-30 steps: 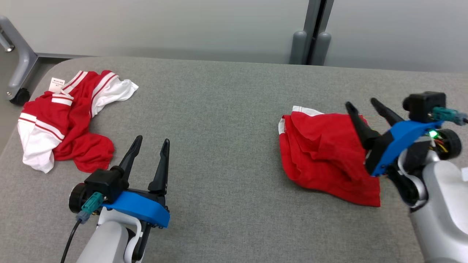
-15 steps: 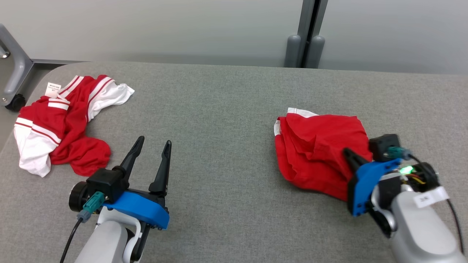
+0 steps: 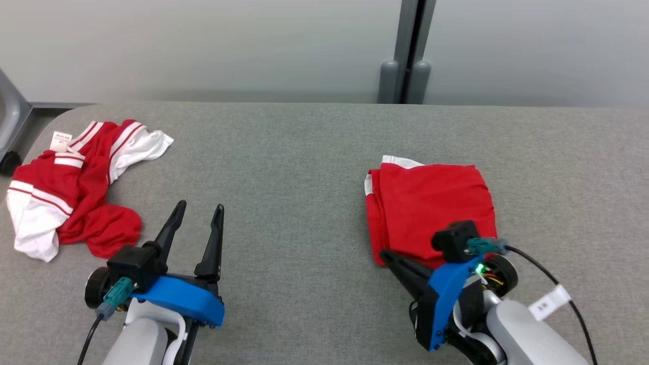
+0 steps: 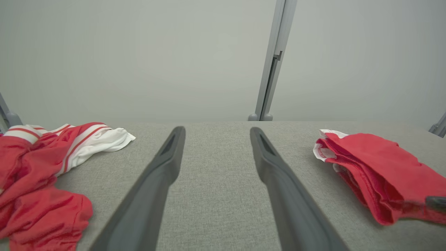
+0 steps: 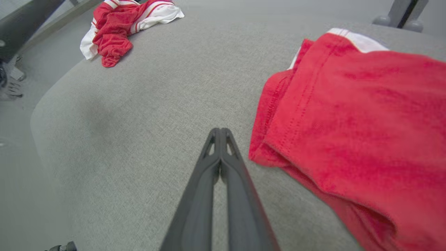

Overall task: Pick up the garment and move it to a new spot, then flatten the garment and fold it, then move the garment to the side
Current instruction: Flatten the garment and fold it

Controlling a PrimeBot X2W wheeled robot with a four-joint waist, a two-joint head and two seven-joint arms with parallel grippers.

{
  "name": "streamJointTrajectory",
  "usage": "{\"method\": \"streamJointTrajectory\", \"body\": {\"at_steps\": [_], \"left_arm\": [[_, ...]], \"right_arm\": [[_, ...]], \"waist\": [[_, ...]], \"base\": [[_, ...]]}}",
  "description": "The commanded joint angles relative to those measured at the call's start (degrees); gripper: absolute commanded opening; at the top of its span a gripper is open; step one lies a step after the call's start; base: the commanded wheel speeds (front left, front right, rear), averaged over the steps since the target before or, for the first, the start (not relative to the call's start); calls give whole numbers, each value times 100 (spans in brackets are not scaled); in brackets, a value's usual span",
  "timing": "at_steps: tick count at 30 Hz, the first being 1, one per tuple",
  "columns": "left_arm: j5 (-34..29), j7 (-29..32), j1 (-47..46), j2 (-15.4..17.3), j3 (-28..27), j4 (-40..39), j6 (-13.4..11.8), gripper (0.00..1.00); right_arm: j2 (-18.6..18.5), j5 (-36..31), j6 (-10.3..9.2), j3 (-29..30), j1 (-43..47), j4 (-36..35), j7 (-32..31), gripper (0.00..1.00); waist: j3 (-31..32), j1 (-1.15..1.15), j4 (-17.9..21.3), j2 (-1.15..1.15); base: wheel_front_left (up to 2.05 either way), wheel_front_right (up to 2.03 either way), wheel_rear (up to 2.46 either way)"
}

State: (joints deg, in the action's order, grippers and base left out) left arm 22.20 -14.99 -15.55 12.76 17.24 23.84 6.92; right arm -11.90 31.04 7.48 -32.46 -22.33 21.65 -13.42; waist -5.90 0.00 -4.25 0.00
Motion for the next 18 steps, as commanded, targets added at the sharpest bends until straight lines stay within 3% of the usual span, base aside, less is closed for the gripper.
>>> {"method": "streamJointTrajectory", "body": {"at_steps": [1, 3, 4, 5, 6, 9, 10, 18], "left_arm": [[35, -29, 121, 23, -61, -22, -47, 100], [41, -29, 202, 19, -122, -47, -73, 100], [35, -29, 248, 16, -140, -63, -82, 100], [34, -29, 294, 13, -157, -70, -89, 100], [33, -29, 337, 13, -186, -84, -104, 100], [27, -29, 443, 29, -279, -103, -122, 100], [6, -29, 605, 45, -382, -146, -151, 100], [35, -29, 906, 73, -653, -191, -271, 100]], "right_arm": [[-68, 77, 3, 82, 183, -162, 141, 0], [-108, 58, 3, 327, 311, -363, 378, 0], [-103, 24, 3, 492, 396, -432, 497, 11], [-90, -41, 3, 674, 483, -505, 619, 78], [-52, -117, 3, 920, 575, -564, 764, 100], [95, -321, 3, 1561, 881, -748, 1065, 100], [268, -690, 3, 2397, 1231, -942, 1279, 100], [389, -1553, 3, 3352, 1571, -1018, 1484, 100]], "waist": [[79, 0, 90, 0], [142, 0, 156, 0], [170, 0, 186, 0], [202, 0, 212, 0], [232, 0, 240, 0], [314, 0, 308, 0], [419, 0, 418, 0], [565, 0, 577, 0]], "base": [[0, 0, 0], [0, 0, 0], [0, 0, 0], [0, 0, 0], [0, 0, 0], [0, 0, 0], [0, 0, 0], [0, 0, 0]]}}
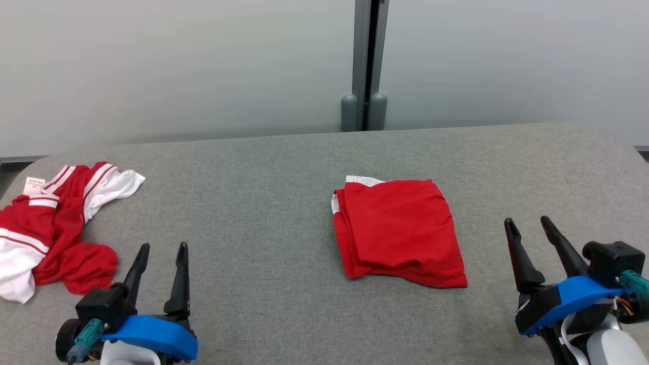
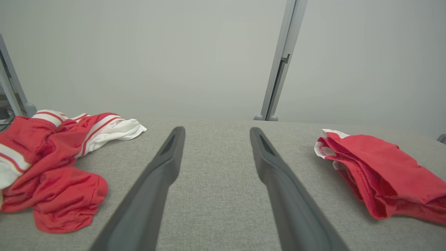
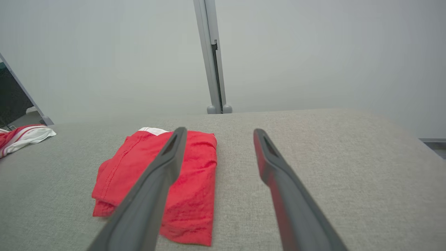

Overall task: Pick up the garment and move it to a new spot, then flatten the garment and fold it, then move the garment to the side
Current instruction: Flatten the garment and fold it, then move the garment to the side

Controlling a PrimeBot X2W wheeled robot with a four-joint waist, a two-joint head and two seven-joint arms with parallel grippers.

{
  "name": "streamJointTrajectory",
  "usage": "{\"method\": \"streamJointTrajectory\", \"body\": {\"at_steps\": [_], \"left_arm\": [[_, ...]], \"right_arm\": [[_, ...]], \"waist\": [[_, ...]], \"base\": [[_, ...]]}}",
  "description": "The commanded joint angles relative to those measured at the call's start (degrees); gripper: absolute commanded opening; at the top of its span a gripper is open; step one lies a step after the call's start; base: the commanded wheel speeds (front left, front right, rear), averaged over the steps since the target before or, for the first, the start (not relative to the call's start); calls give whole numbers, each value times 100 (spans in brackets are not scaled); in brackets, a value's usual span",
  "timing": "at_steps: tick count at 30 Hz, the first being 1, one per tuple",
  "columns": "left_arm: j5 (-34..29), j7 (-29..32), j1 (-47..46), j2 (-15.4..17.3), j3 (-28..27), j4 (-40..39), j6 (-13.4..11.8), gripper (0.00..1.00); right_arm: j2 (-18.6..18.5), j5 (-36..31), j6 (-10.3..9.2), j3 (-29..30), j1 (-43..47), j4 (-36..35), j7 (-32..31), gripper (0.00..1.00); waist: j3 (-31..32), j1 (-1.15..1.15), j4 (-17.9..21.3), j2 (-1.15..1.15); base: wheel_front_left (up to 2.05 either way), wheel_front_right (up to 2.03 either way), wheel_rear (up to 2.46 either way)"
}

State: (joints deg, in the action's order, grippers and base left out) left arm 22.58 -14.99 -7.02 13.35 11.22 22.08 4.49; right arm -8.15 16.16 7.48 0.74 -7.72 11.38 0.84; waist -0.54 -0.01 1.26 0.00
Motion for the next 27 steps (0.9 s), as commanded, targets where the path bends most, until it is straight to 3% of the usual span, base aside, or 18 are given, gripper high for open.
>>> {"method": "streamJointTrajectory", "body": {"at_steps": [1, 17, 27], "left_arm": [[8, -29, 82, 11, -83, -16, -42, 100], [70, -29, 79, 20, -241, 295, -53, 100], [98, -29, 7, 8, -193, 410, -36, 100]], "right_arm": [[14, -153, 3, 73, 135, 50, 75, 100], [34, -687, 3, -12, 63, 850, 719, 100], [30, -556, 3, -144, -97, 1094, 869, 100]], "waist": [[43, 1, 34, 0], [171, 1, 62, 0], [147, 1, 64, 0]], "base": [[0, 0, 0], [0, 0, 0], [0, 0, 0]]}}
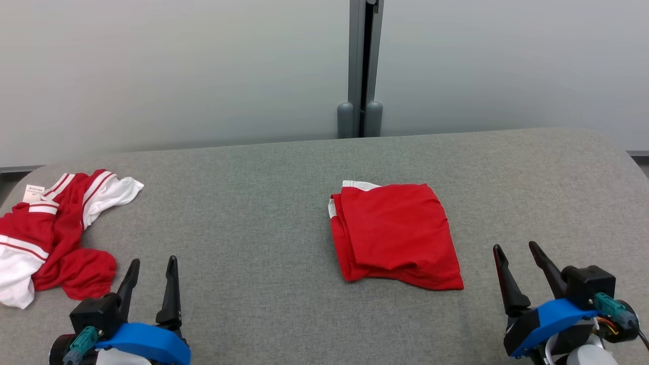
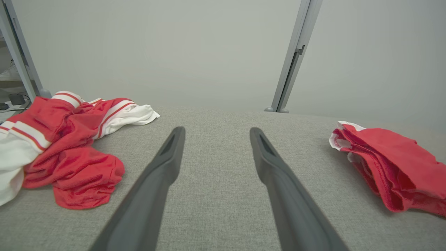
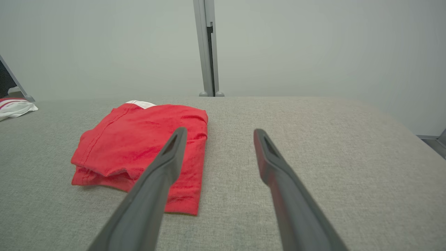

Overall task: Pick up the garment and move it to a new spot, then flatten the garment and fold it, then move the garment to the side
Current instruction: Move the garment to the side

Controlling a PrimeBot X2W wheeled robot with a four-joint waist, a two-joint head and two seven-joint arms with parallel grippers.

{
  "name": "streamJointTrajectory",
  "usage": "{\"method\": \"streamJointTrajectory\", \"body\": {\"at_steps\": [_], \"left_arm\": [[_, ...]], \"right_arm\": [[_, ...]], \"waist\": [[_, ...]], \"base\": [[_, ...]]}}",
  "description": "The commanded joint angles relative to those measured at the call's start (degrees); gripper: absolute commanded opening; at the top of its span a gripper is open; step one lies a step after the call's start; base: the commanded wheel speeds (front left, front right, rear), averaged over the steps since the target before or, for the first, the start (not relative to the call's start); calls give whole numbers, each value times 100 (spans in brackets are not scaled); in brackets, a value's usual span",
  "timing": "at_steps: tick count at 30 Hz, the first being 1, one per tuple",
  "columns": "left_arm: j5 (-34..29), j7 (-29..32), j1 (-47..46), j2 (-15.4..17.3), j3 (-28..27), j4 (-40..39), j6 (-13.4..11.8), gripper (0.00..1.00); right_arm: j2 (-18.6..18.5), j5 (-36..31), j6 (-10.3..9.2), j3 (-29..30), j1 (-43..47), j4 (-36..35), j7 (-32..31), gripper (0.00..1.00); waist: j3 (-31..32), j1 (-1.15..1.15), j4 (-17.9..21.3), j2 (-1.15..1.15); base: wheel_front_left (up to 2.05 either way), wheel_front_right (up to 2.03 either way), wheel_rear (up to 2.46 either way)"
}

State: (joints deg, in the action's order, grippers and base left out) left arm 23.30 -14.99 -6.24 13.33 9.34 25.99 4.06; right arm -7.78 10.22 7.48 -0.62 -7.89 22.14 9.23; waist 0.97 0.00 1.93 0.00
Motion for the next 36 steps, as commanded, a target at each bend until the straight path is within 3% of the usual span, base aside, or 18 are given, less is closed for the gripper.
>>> {"method": "streamJointTrajectory", "body": {"at_steps": [1, 15, 21, 28, 36], "left_arm": [[28, -29, -77, 12, -3, 18, 6, 100], [-44, -27, -177, 34, 93, -68, -20, 100], [-117, -25, -351, 50, 165, -223, -12, 100], [-185, -24, -651, -5, 289, -406, 2, 100], [-257, -26, -934, -152, 386, -466, 9, 100]], "right_arm": [[-14, 57, 3, -15, -83, 41, -8, 100], [1, 229, 3, -224, -474, 140, -286, 100], [-96, 448, 3, -286, -1079, 373, -1267, 100], [-52, 514, 3, 260, -2004, 976, -3012, 100], [73, 447, 3, 670, -2466, 1662, -3863, 100]], "waist": [[-8, 0, -3, 0], [-212, 0, -100, 0], [-453, 0, -255, 0], [-912, 0, -567, 0], [-1286, 0, -895, 0]], "base": [[0, 0, 0], [0, 0, 0], [0, 0, 0], [0, 0, 0], [0, 0, 0]]}}
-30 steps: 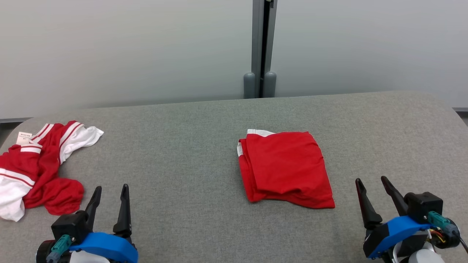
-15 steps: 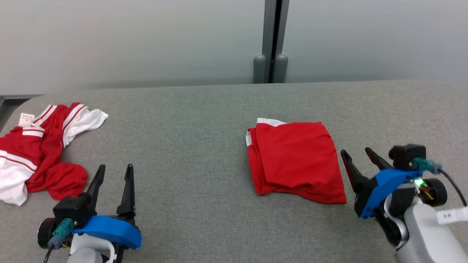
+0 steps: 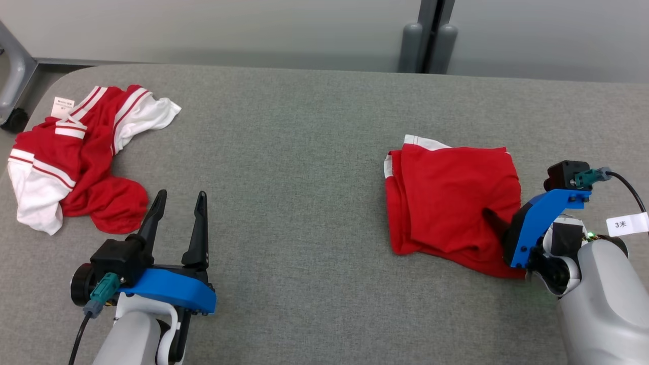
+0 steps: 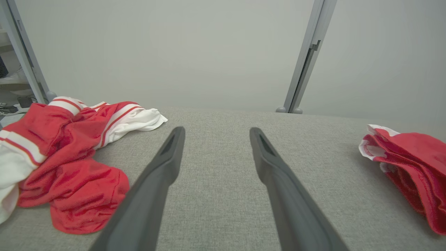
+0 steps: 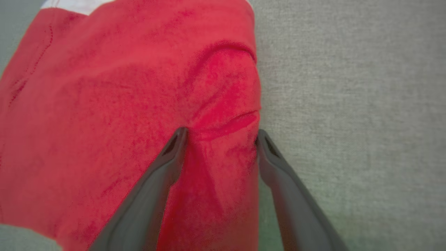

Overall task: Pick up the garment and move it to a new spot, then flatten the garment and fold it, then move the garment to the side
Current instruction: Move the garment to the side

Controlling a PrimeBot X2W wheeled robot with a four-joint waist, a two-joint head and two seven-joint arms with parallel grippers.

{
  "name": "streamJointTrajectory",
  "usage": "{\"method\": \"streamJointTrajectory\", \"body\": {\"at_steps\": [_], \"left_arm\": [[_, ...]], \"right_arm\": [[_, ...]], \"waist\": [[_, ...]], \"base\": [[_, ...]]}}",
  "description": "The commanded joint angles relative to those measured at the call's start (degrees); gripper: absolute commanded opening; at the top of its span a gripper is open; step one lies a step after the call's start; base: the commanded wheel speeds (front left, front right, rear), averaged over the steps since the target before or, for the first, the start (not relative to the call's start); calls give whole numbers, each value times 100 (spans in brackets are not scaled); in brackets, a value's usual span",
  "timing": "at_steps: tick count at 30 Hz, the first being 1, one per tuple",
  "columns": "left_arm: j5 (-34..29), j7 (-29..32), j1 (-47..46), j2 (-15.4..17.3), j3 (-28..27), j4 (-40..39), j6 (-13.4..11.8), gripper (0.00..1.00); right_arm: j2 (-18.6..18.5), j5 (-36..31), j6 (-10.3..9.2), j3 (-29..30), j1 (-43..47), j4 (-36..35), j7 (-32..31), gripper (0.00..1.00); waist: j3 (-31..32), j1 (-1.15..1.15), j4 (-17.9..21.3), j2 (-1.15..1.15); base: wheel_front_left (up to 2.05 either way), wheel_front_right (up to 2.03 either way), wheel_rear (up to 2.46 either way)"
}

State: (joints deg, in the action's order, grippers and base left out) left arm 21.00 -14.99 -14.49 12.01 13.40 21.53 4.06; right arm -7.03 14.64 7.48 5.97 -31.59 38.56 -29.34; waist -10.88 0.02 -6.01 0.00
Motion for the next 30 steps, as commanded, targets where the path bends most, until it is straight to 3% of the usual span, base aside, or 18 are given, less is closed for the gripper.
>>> {"method": "streamJointTrajectory", "body": {"at_steps": [1, 4, 5, 7, 8, 12, 16, 20, 24, 30], "left_arm": [[-32, -27, -129, -38, -23, -14, 10, 100], [-43, -27, -167, -68, -52, 4, 17, 100], [-43, -27, -170, -69, -63, 12, 22, 100], [-37, -27, -153, -73, -104, 15, 22, 100], [-39, -27, -131, -69, -119, 12, 12, 100], [-52, -28, -51, -40, -233, 2, -27, 100], [-53, -28, 50, -8, -377, -87, -58, 100], [-71, -27, 114, 51, -520, -250, -119, 100], [-105, -28, 57, 97, -597, -412, -132, 100], [-226, 50, -300, 161, -456, -713, -95, 100]], "right_arm": [[-18, -34, 3, 16, -96, 70, -7, 100], [-3, -80, 3, 9, -82, 238, 25, 100], [9, -87, 3, -2, -65, 293, 33, 87], [30, -95, 3, -96, -83, 368, 54, 11], [33, -89, 3, -131, -108, 381, 101, 0], [-20, 7, 3, -464, -231, 362, 228, 0], [-318, 75, 2, -1170, -447, 136, 266, 0], [-961, 169, 1, -2094, -662, -262, 173, 0], [-1836, 284, 2, -2735, -859, -651, 278, 0], [-2886, 276, 2, -2846, -1046, -756, 917, 0]], "waist": [[-126, -2, -127, 0], [-157, -2, -161, 0], [-155, -2, -164, 0], [-141, -2, -136, 0], [-133, -2, -103, 0], [-108, -2, 95, 0], [-136, -2, 467, 0], [-265, -2, 942, 0], [-460, -2, 1356, 0], [-982, -2, 1726, 0]], "base": [[0, 0, 0], [0, 0, 0], [0, 0, 0], [0, 0, 0], [0, 0, 0], [0, 0, 0], [0, 0, 0], [0, 0, 0], [0, 0, 0], [0, 0, 0]]}}
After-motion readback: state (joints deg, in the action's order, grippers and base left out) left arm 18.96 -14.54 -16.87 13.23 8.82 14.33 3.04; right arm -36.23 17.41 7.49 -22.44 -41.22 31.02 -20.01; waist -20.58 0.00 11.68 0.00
